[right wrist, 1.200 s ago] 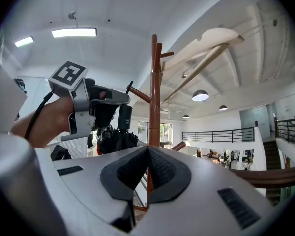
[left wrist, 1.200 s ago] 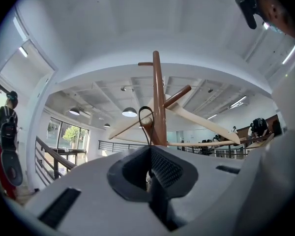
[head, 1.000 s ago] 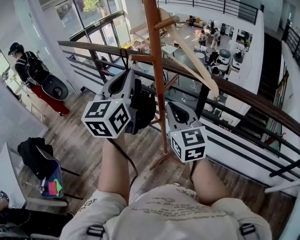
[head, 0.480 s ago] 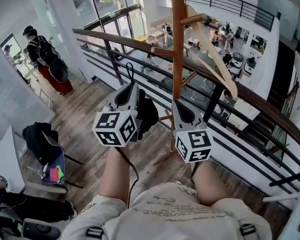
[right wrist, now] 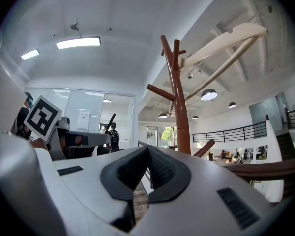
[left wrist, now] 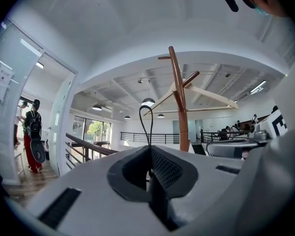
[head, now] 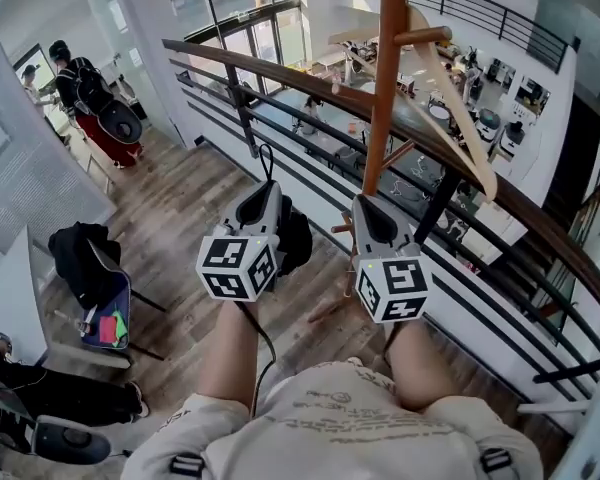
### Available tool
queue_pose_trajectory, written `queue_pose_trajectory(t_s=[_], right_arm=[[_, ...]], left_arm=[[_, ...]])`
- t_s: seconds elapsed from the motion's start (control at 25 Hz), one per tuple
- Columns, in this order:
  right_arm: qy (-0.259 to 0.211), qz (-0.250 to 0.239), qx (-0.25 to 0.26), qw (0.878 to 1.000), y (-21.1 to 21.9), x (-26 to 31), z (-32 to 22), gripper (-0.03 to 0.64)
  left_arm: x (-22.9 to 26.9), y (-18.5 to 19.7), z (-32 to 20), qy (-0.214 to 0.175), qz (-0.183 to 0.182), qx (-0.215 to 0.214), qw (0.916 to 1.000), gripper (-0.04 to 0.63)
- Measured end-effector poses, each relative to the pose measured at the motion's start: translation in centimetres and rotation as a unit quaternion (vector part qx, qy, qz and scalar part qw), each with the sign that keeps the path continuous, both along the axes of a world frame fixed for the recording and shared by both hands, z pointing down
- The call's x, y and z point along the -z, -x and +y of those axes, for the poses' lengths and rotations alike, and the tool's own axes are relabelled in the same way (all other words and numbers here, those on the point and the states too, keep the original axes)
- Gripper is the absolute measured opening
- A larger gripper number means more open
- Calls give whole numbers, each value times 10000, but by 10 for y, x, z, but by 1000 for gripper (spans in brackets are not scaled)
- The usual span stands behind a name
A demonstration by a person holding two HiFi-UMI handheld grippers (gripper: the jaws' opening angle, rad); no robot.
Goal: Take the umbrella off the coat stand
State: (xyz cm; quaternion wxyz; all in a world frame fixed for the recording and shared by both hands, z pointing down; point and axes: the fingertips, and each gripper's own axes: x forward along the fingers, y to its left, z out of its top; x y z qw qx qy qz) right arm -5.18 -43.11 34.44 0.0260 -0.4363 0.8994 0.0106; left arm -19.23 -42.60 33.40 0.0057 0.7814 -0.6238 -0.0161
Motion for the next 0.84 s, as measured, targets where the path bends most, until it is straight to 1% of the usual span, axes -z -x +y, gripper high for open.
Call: queue_pose_trajectory(t_s=[0.16, 0.84], right_arm=[[31, 7, 22, 10000, 3, -6, 4, 2], [125, 105, -77, 9998, -9, -3, -5, 2]], left_arm=[[-11, 1, 5, 45, -34, 29, 10000, 9], [-3, -12, -3, 36, 2, -93, 10000, 9]])
